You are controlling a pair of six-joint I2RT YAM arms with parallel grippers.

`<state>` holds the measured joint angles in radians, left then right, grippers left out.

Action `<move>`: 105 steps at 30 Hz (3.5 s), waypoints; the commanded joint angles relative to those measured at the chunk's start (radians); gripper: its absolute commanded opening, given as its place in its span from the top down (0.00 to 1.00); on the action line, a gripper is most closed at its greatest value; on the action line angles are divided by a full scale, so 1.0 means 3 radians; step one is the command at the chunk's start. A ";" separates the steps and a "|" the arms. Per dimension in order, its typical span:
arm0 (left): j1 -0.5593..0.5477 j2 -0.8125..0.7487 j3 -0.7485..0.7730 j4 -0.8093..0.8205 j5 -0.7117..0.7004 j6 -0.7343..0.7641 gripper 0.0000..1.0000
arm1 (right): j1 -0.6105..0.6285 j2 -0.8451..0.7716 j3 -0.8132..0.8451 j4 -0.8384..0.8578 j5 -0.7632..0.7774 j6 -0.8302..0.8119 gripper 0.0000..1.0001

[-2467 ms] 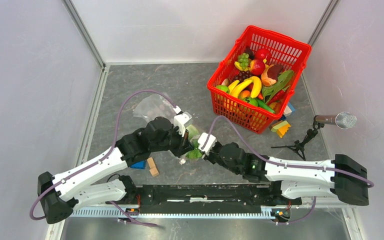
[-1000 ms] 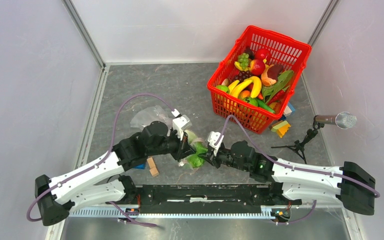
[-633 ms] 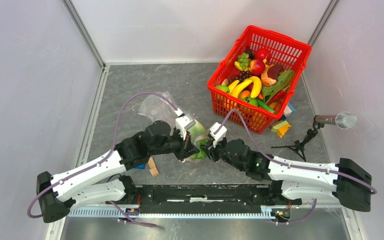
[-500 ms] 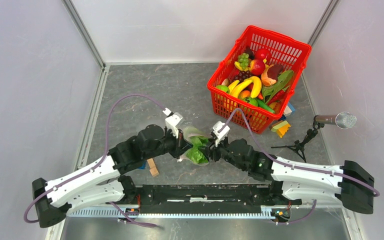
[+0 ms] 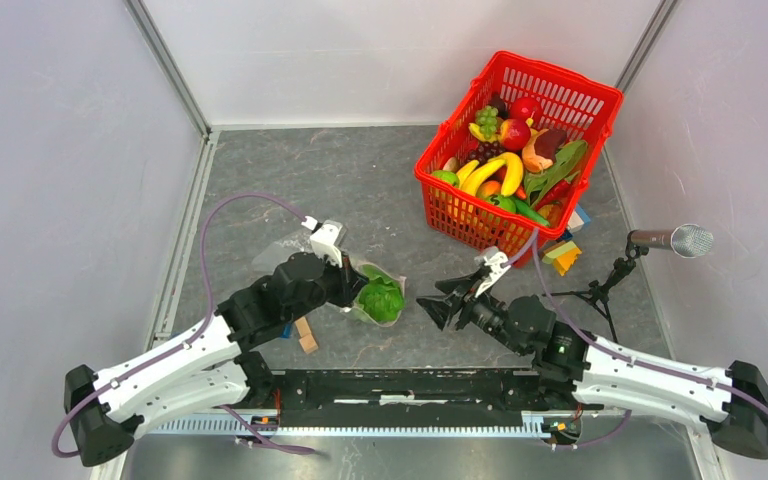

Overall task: Place the food in the zip-top bag and seal the zipper
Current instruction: Place the fake vegetable in the zipper food storage bag, then adjust the zipper food storage bag at the center of the board.

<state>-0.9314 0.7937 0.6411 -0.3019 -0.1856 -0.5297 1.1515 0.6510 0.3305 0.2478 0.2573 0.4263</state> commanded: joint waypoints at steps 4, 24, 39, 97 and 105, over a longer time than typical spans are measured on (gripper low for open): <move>0.0012 -0.0044 0.0106 0.0276 0.0064 -0.0121 0.98 | -0.0006 0.0142 -0.0472 0.0283 0.0653 0.0914 0.53; 0.0011 -0.0215 0.0140 0.0169 0.0053 -0.0091 0.98 | -0.0008 0.1439 -0.0580 0.1690 0.0159 0.1719 0.65; 0.0015 -0.0244 0.0141 0.0153 0.0052 -0.0106 0.98 | -0.0003 0.1678 -0.0737 0.2014 0.0031 0.1747 0.70; 0.0013 -0.0192 0.0139 0.0224 0.0100 -0.0168 0.98 | 0.0007 0.1929 -0.0791 0.2417 0.0002 0.1676 0.75; 0.0015 -0.0209 0.0159 0.0193 0.0089 -0.0163 0.98 | 0.0002 0.2068 -0.0778 0.2620 -0.0012 0.1633 0.77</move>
<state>-0.9314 0.7399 0.6403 -0.3035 -0.1555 -0.5343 1.1500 1.2610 0.1066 0.9478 0.2619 0.9226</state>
